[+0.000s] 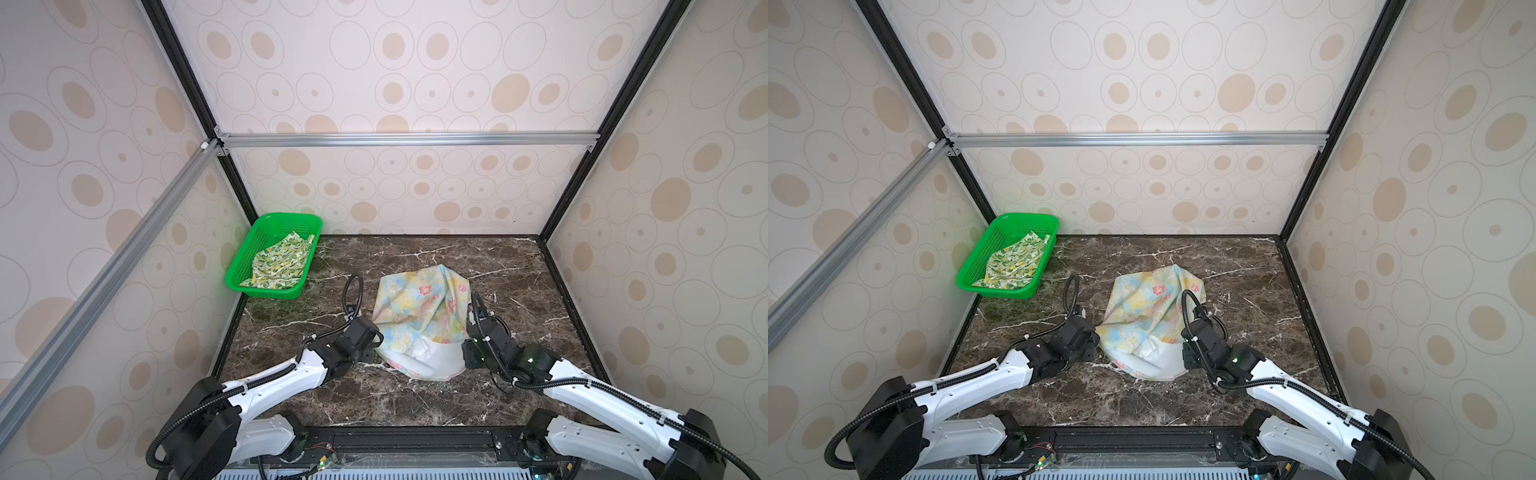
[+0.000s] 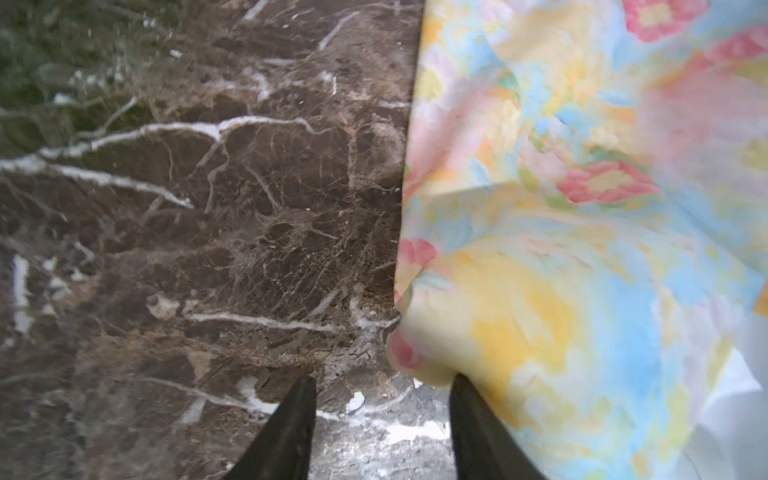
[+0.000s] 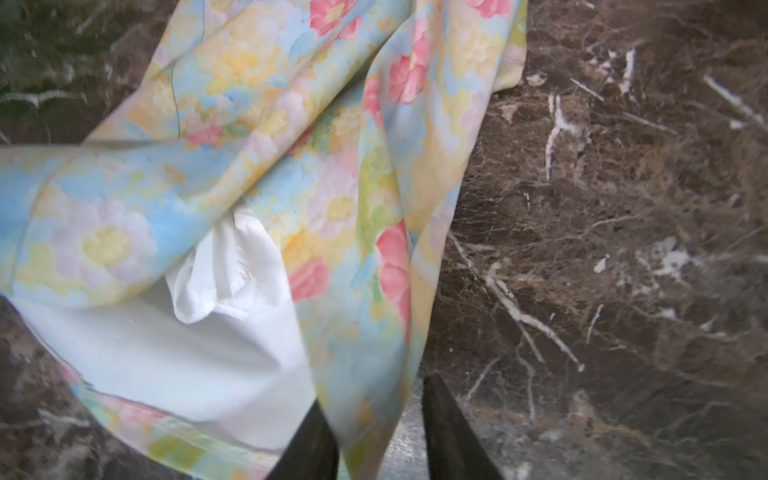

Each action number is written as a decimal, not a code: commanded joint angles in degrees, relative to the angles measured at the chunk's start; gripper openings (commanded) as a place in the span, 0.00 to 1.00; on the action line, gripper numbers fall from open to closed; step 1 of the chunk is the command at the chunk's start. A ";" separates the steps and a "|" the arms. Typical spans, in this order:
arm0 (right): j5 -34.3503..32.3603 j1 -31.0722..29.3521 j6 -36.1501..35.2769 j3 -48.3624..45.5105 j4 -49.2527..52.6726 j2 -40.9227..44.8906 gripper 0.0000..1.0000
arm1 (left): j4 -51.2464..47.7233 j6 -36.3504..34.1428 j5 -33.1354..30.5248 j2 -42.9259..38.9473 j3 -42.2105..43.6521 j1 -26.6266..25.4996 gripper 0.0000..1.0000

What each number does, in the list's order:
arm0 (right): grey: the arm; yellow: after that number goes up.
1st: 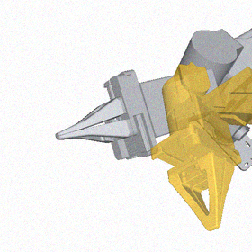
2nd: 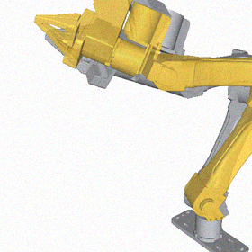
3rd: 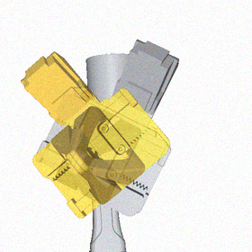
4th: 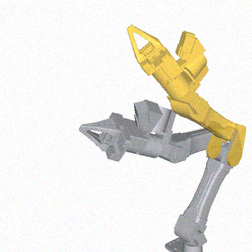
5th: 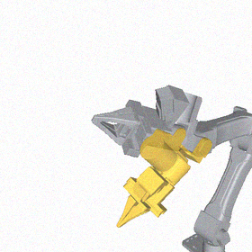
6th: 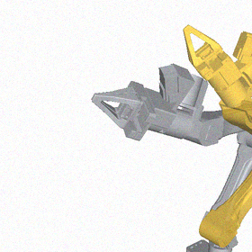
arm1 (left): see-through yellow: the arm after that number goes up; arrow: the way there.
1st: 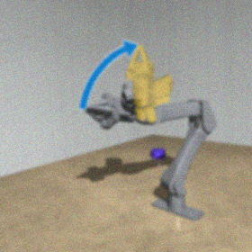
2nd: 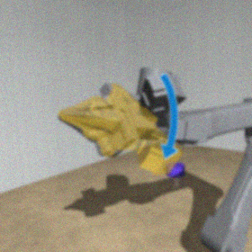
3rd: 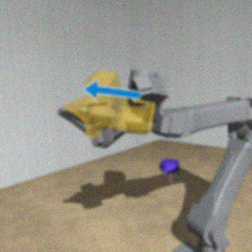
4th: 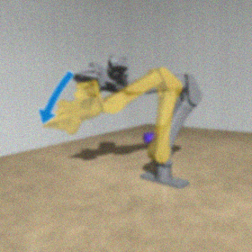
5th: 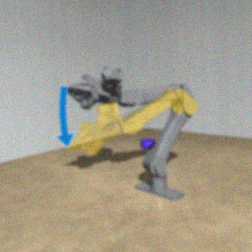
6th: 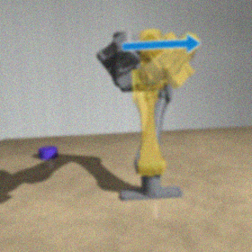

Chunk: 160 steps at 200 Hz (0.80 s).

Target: Fold and stack the skirts

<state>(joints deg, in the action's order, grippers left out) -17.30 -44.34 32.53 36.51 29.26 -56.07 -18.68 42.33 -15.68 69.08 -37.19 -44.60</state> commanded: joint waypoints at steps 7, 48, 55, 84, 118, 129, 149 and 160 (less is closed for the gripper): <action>-2.48 -0.52 0.06 0.02 0.16 -3.52 0.42 | -2.17 -4.28 -1.85 0.21 -7.45 -3.67 0.63; -0.60 -0.49 -0.44 0.49 -2.78 -7.63 0.47 | -2.21 -8.03 0.58 8.00 -15.69 -9.05 0.71; -0.47 -0.49 -0.63 0.23 -3.51 -7.86 0.48 | -1.83 -8.62 1.65 9.84 -16.82 -9.62 0.71; 1.11 -0.49 -0.53 -0.13 -4.15 -9.39 0.53 | -1.01 -10.04 5.11 17.98 -20.64 -11.25 0.72; 3.98 -0.49 0.98 -1.52 -6.10 -9.50 0.57 | 0.35 -9.72 5.50 23.38 -21.10 -11.67 0.72; 4.45 -0.44 1.51 -1.78 -6.97 -10.07 0.57 | 0.73 -9.55 5.40 24.38 -21.00 -11.73 0.72; 4.72 -0.48 1.84 -1.50 -8.13 -12.52 0.57 | 0.75 -9.15 4.34 26.09 -21.17 -11.74 0.69; 4.94 -0.44 1.91 -0.83 -8.41 -14.71 0.56 | 0.26 -8.90 3.44 27.00 -21.35 -11.74 0.65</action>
<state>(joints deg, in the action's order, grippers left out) -13.30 -44.36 33.01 35.62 22.20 -67.40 -18.33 33.52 -10.48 94.80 -56.73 -55.94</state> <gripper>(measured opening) 0.570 0.680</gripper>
